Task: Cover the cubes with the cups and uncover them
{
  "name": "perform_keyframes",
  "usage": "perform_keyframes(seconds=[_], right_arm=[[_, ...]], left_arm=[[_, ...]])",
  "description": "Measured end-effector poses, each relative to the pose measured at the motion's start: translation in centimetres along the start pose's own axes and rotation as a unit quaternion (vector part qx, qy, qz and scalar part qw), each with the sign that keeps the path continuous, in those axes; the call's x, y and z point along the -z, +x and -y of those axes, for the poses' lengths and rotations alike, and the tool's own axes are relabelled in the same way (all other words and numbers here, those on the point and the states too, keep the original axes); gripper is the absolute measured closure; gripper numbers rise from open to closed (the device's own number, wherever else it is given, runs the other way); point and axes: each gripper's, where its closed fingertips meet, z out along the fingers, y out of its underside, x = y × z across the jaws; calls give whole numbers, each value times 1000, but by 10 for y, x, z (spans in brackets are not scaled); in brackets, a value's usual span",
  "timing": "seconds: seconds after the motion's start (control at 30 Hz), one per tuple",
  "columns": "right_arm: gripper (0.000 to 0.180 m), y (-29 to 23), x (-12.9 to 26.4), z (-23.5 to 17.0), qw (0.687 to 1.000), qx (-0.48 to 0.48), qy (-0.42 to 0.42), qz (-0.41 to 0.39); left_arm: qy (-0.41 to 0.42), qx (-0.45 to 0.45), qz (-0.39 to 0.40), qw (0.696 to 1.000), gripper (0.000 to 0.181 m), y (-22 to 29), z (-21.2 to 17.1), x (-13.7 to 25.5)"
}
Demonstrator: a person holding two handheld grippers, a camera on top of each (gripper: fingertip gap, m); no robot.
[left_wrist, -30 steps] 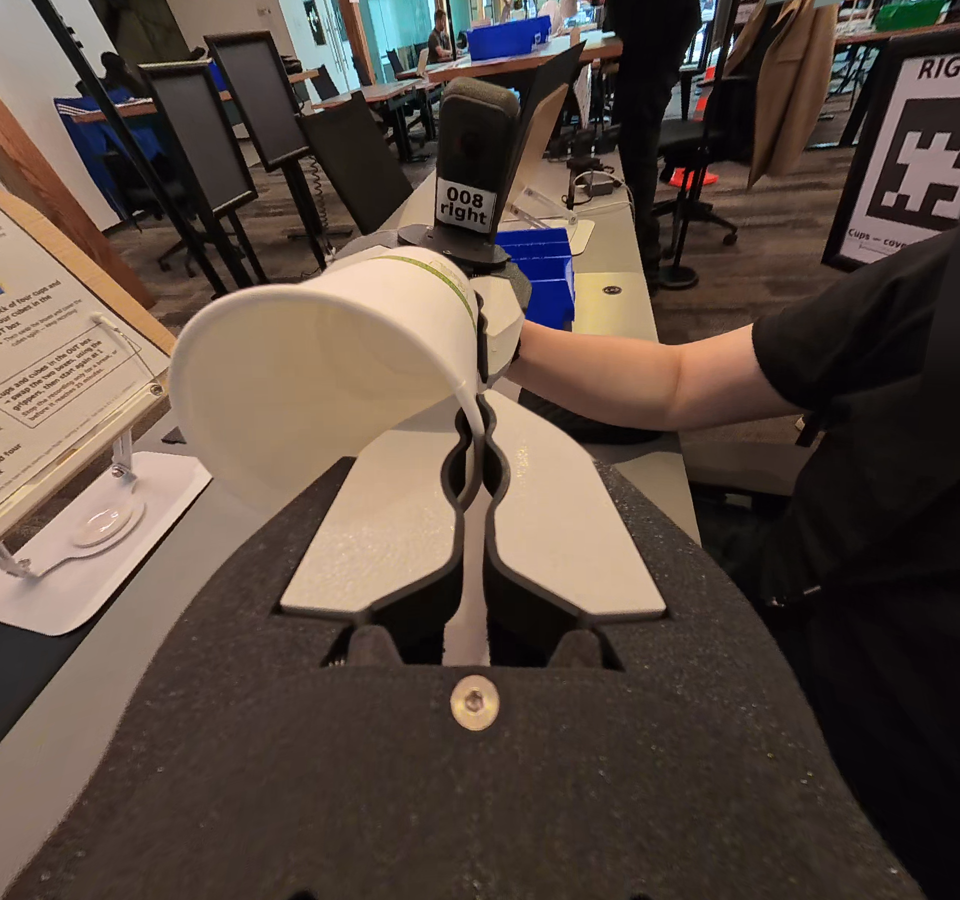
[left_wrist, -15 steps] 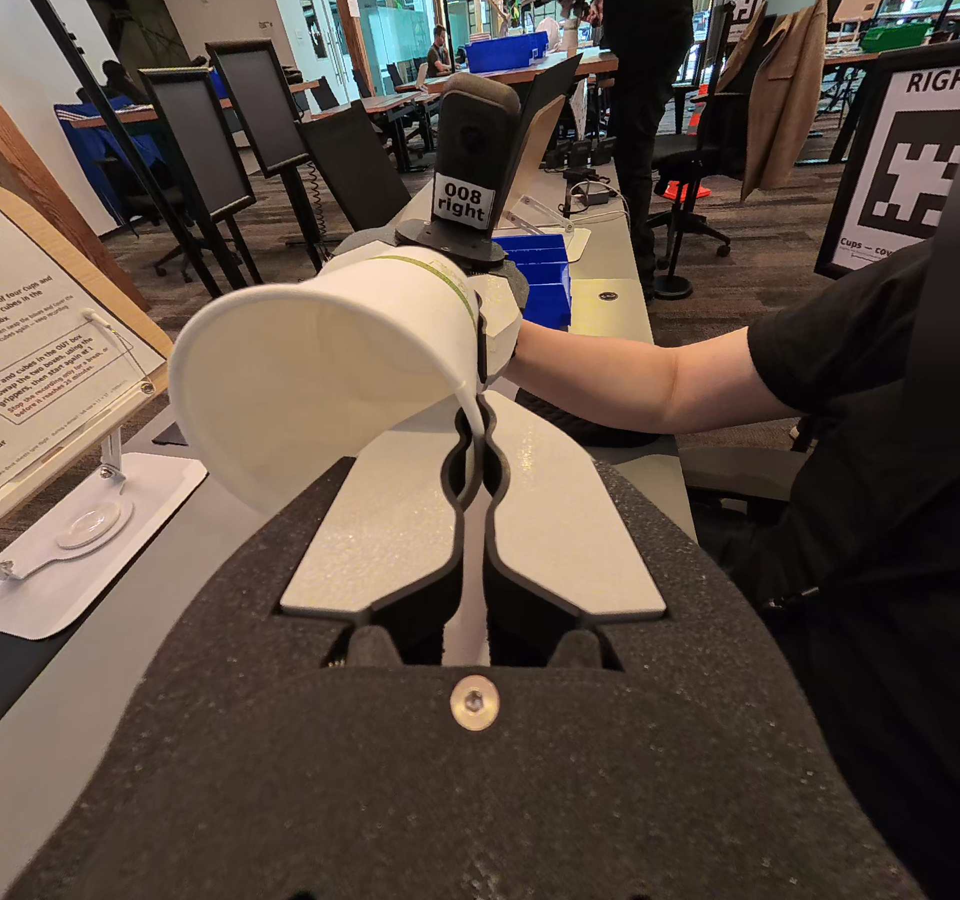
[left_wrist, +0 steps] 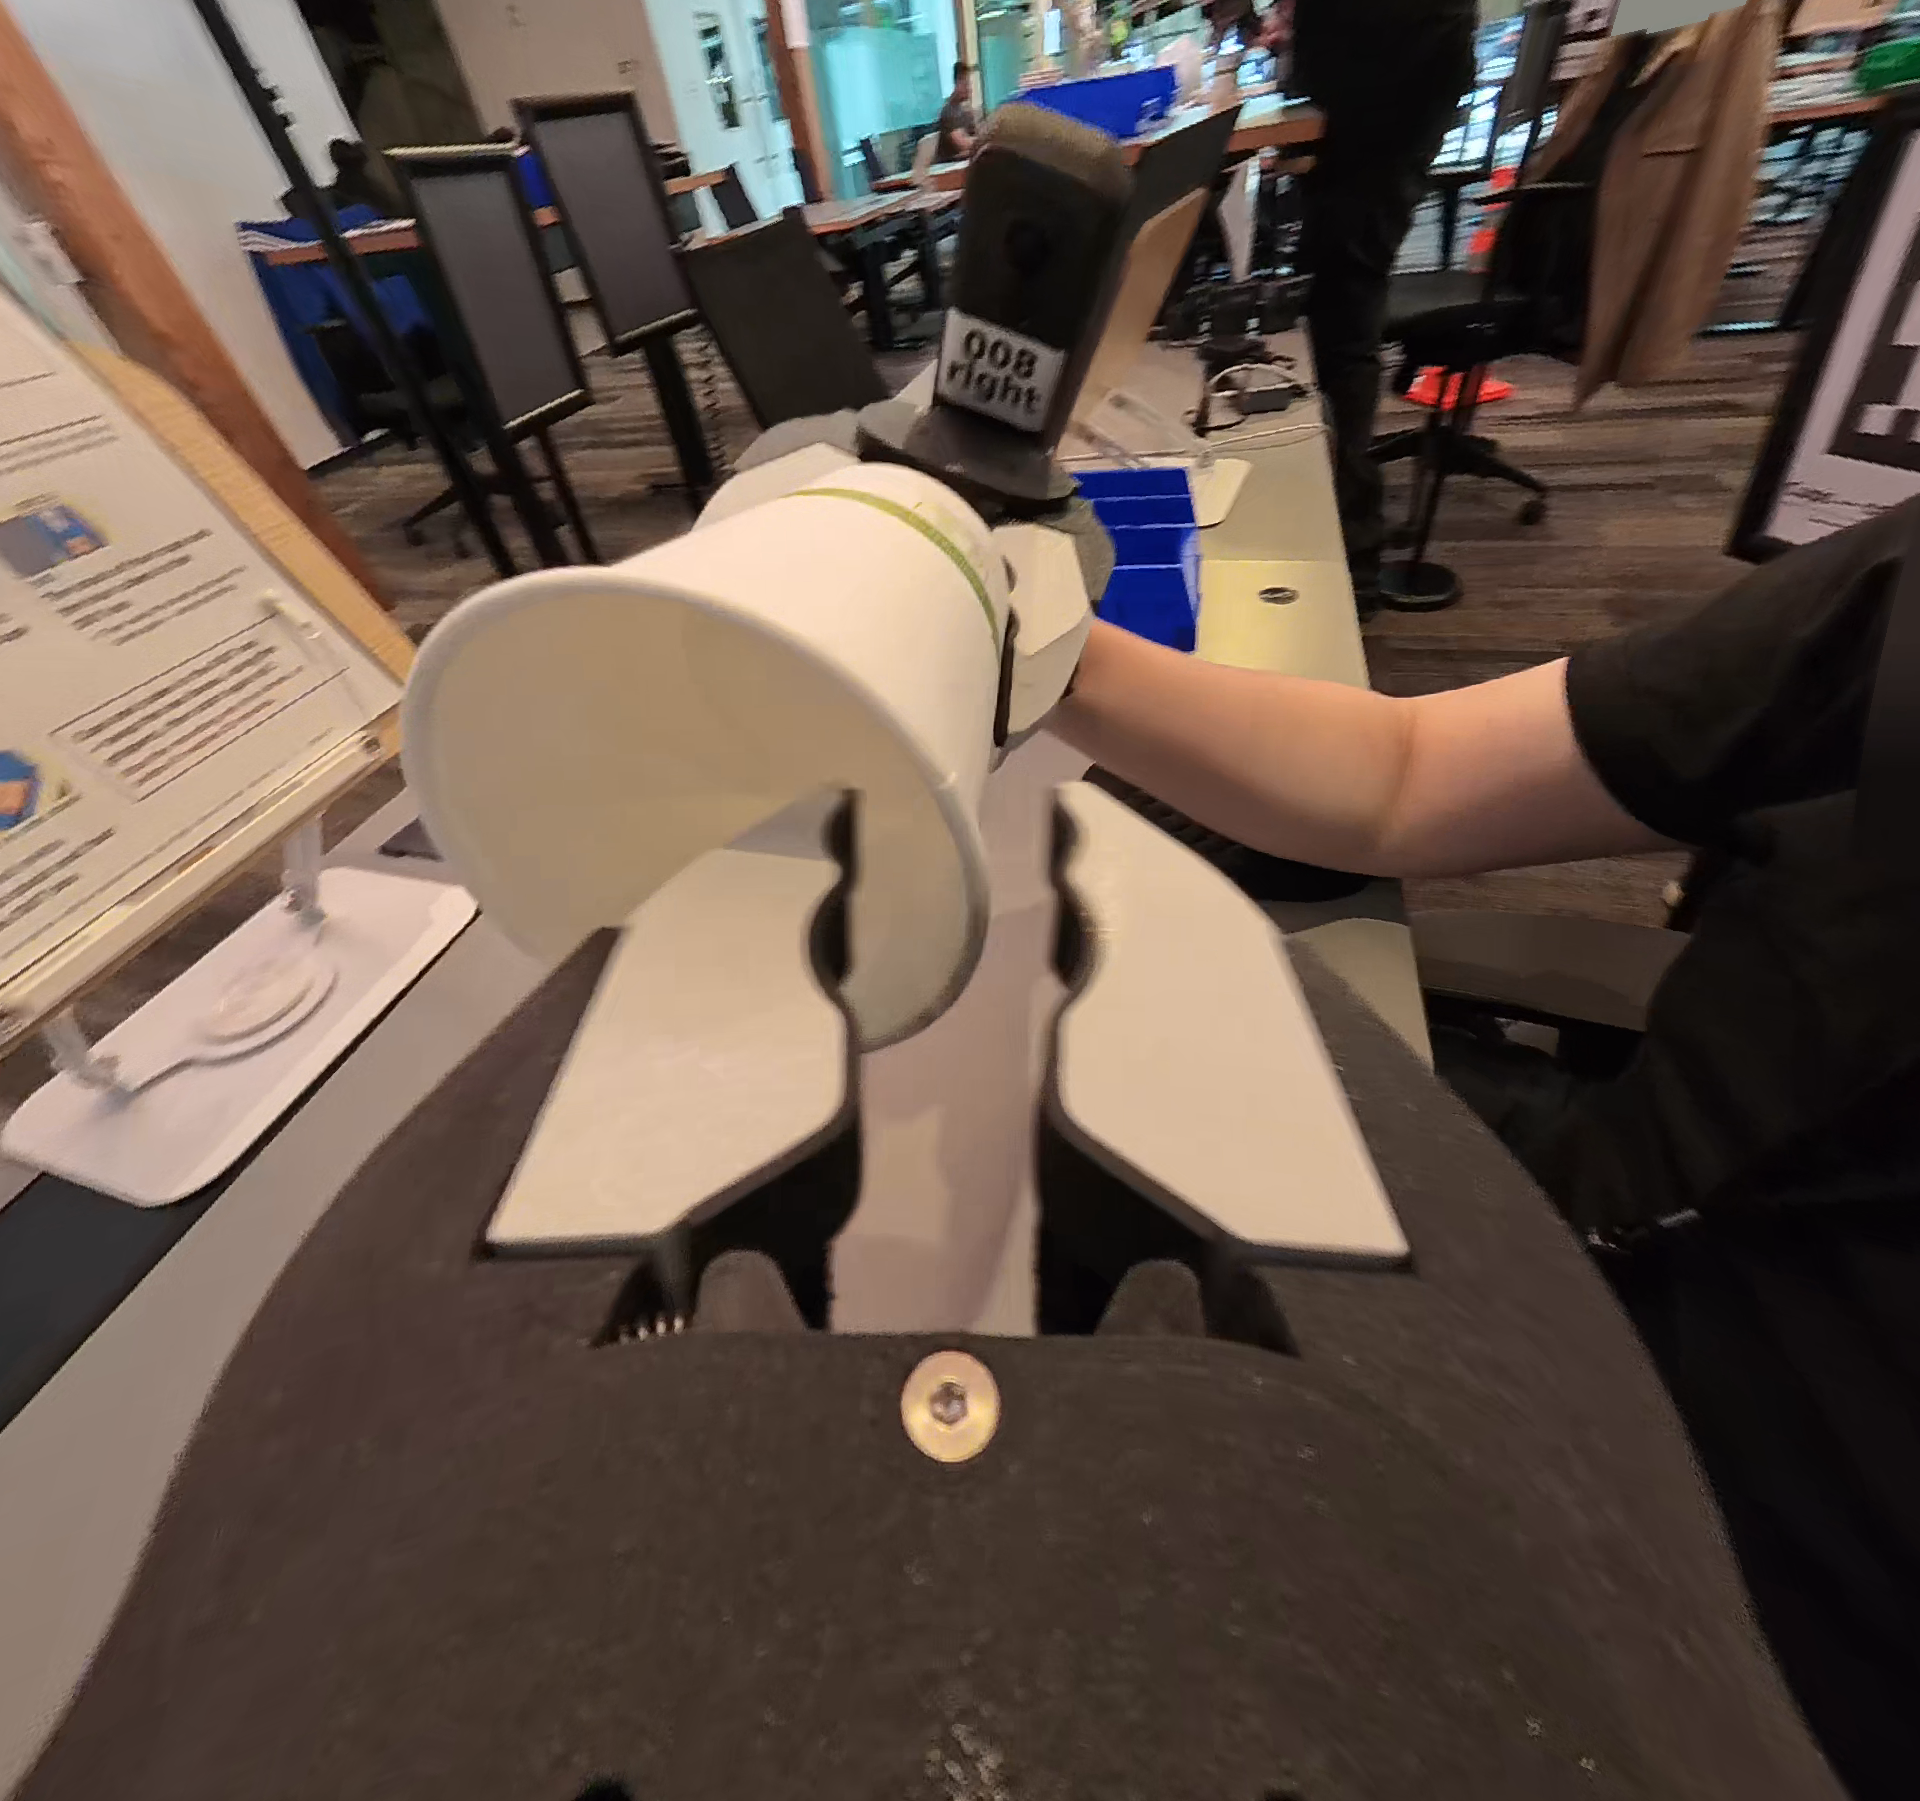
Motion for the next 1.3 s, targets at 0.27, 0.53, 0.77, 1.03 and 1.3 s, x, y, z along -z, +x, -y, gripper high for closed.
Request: perform_keyframes(seconds=[0.27,0.53,0.77,1.03,1.3], right_arm=[[104,27,25,-46,976,-7,-215,-40],[103,70,45,-140,782,-66,-618,50],[103,77,29,-200,686,-102,-714,94],[103,71,29,-234,658,-131,-734,109],[100,64,30,-241,663,-150,-726,107]], left_arm=[[-48,14,142,989,121,-23,-58,49],[-79,52,202,975,125,-11,-122,85],[-72,72,192,976,126,0,-133,100],[-46,80,200,976,128,0,-129,122],[-69,91,244,963,123,-24,-135,138]])
